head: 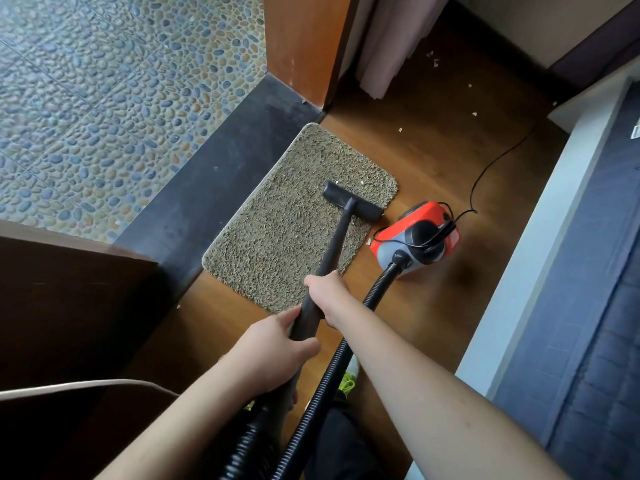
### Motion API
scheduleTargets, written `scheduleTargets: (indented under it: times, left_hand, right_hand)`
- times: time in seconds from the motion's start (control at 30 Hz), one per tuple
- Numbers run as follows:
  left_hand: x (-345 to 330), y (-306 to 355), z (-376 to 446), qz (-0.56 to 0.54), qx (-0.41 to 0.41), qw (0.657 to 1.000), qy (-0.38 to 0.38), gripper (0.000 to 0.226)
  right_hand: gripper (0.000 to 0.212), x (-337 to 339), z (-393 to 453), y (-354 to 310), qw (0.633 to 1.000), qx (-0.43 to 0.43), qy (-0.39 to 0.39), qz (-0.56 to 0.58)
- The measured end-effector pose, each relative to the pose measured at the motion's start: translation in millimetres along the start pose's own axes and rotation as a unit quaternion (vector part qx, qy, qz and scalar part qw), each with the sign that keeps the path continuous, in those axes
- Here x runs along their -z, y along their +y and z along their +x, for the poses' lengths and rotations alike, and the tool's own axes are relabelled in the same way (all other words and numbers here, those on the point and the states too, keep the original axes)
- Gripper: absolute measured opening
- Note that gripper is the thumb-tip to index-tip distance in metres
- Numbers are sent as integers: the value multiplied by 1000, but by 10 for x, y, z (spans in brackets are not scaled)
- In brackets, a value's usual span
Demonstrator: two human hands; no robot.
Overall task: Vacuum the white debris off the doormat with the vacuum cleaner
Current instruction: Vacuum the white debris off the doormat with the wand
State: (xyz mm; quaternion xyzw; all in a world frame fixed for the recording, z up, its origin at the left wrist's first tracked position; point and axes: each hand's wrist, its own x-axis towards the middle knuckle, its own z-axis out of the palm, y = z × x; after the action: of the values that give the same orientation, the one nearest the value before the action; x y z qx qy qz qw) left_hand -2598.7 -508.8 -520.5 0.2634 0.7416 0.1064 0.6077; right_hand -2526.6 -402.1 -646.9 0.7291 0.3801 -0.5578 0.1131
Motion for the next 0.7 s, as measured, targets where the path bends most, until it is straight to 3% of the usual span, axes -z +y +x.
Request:
scheduleTargets:
  times: [0.23, 0.4, 0.47, 0.57, 0.7]
  left_hand:
    - [-36, 64, 63, 1, -6, 1000, 25, 74]
    - [-10, 305, 252, -81, 22, 996, -6, 74]
    - [11, 428, 306, -93, 23, 995, -13, 64]
    - [62, 577, 338, -94, 17, 995, -11, 33]
    - [92, 674, 359, -96, 13, 995, -16, 29]
  right_hand:
    - [55, 66, 54, -124, 1000, 22, -4, -10]
    - [56, 200, 186, -316, 1000, 21, -1, -18]
    - [53, 263, 225, -399, 1000, 10, 1, -20]
    - [47, 337, 288, -515, 1000, -3, 1, -21]
    - [48, 361, 305, -590, 1000, -6, 5, -30]
